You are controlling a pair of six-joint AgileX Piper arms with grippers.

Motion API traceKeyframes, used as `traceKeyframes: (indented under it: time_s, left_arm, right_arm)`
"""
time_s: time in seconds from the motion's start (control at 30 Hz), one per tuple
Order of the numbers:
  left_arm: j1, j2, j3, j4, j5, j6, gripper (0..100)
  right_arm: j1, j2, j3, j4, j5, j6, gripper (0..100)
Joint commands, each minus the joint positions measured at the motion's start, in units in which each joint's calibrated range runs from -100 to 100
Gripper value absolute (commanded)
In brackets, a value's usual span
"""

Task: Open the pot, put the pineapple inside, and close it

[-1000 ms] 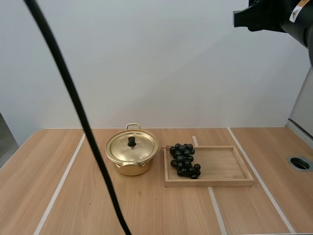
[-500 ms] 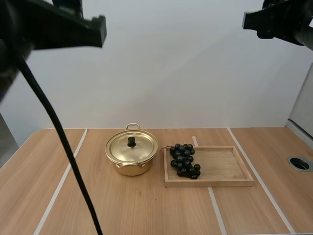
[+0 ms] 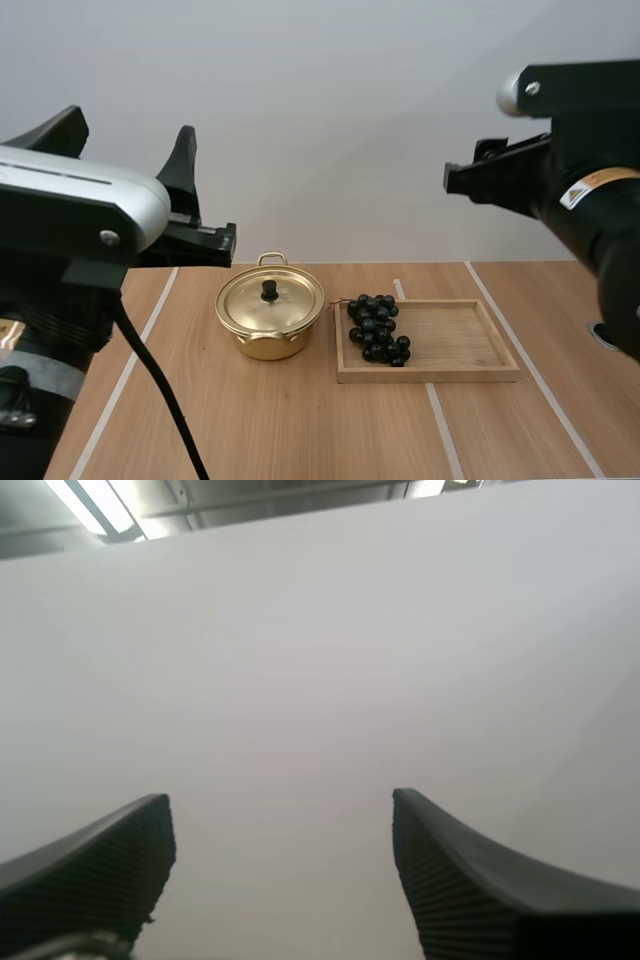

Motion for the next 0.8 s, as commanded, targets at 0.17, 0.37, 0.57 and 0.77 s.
traceKeyframes:
  time_s: [0.17, 0.37, 0.57, 0.77]
  left_arm:
    - [1.06, -0.2, 18.3, -13.4, -30.8, 1.9, 100]
    - [0.71, -0.2, 26.1, -14.5, -26.6, 8.7, 100]
    - [0.71, -0.2, 26.1, -22.1, -14.2, 10.7, 100]
    - [0.57, -0.2, 26.1, -22.1, -1.4, 10.7, 100]
  right_arm:
    - [0.1, -0.5, 11.4, 0.4, -9.1, -6.4, 100]
    - [0.1, -0.9, 12.5, 0.0, -2.5, -6.4, 100]
    - [0.0, -2.9, 12.5, 0.5, 12.7, -6.4, 100]
    - [0.0, -2.9, 13.4, 0.7, 19.2, -6.4, 100]
